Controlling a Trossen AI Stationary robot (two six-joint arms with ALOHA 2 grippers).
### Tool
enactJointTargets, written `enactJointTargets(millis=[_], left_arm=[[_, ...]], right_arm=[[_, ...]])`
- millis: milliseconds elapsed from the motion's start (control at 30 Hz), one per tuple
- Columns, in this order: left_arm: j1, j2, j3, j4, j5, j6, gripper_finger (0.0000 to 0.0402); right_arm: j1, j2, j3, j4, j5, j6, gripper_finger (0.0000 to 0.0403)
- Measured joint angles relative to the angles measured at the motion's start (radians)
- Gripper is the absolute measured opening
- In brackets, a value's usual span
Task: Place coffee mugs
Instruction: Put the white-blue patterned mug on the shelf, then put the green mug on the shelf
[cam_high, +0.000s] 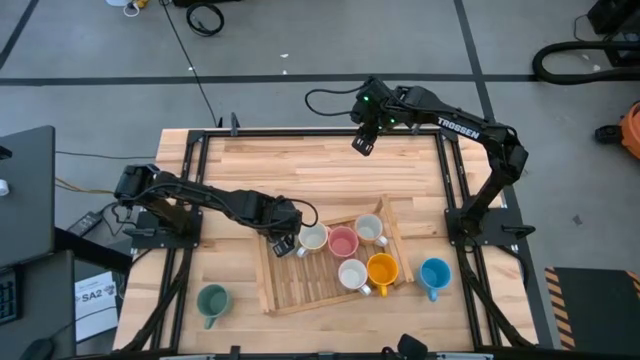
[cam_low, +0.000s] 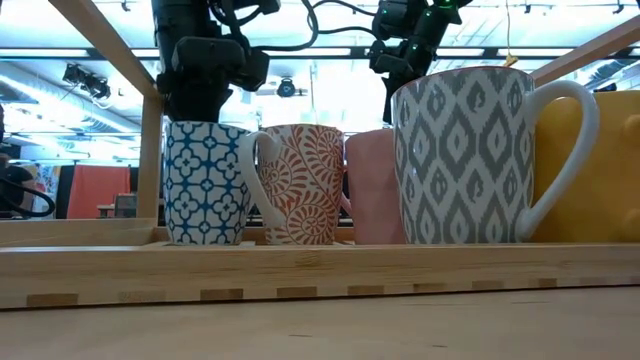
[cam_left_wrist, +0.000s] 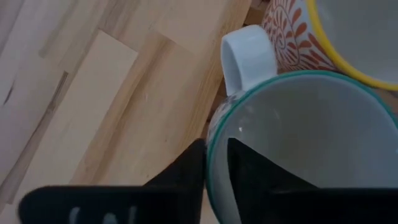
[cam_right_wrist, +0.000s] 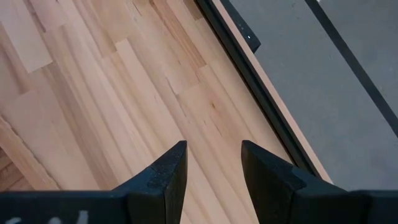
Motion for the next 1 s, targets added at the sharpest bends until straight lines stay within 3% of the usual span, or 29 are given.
enactJointTargets(millis=[500,1000], left_arm=[[0.002,0.0,0.0,0.001,-0.011,0.0,0.0209],[0.016,0.0,0.001,0.003,0.027,-0.001,0.0217]], right_arm=[[0.0,0.0,0.0,0.0,0.0,0.0,0.0157],[0.0,0.0,0.0,0.0,0.0,0.0,0.0157]])
